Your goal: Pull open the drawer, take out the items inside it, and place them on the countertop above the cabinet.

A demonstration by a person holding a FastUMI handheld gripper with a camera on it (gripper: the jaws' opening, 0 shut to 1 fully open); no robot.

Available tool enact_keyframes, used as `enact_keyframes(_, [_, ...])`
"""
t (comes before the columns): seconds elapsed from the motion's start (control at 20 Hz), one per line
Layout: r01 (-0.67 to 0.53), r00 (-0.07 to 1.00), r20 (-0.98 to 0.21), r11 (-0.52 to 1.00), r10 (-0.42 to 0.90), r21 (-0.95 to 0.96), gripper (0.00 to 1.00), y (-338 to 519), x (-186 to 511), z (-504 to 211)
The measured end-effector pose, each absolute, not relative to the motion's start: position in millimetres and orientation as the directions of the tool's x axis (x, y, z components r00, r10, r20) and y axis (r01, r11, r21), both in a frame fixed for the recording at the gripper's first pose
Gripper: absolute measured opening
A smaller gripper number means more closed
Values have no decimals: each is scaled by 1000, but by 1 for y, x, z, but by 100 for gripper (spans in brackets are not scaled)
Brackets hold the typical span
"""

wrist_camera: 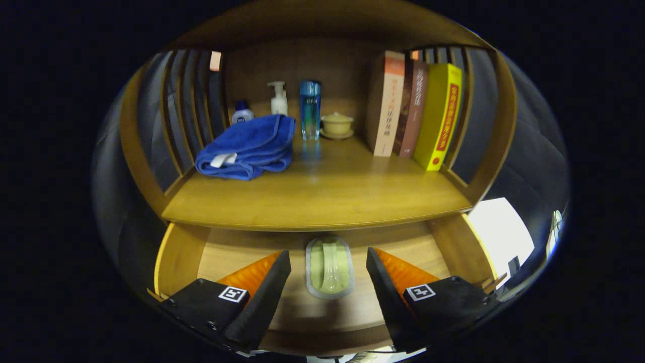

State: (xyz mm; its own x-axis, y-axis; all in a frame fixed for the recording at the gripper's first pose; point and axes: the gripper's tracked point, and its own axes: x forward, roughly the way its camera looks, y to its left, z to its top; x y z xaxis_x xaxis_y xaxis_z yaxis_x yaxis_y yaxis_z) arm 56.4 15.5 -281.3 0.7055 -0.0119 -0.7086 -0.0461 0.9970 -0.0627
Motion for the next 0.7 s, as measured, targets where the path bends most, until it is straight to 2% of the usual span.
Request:
enact_keyframes(0.3, [-75, 538, -842, 993, -32, -86, 99, 13, 55, -344])
enact_keyframes(0.4, [-88, 502, -863, 990, -49, -108, 96, 7, 53, -356])
enact_keyframes(0.6, [-85, 450, -892, 992, -47, -95, 73, 4, 47, -374])
enact_keyframes(0.7, [-78, 436, -900, 995, -23, -63, 57, 9, 45, -379])
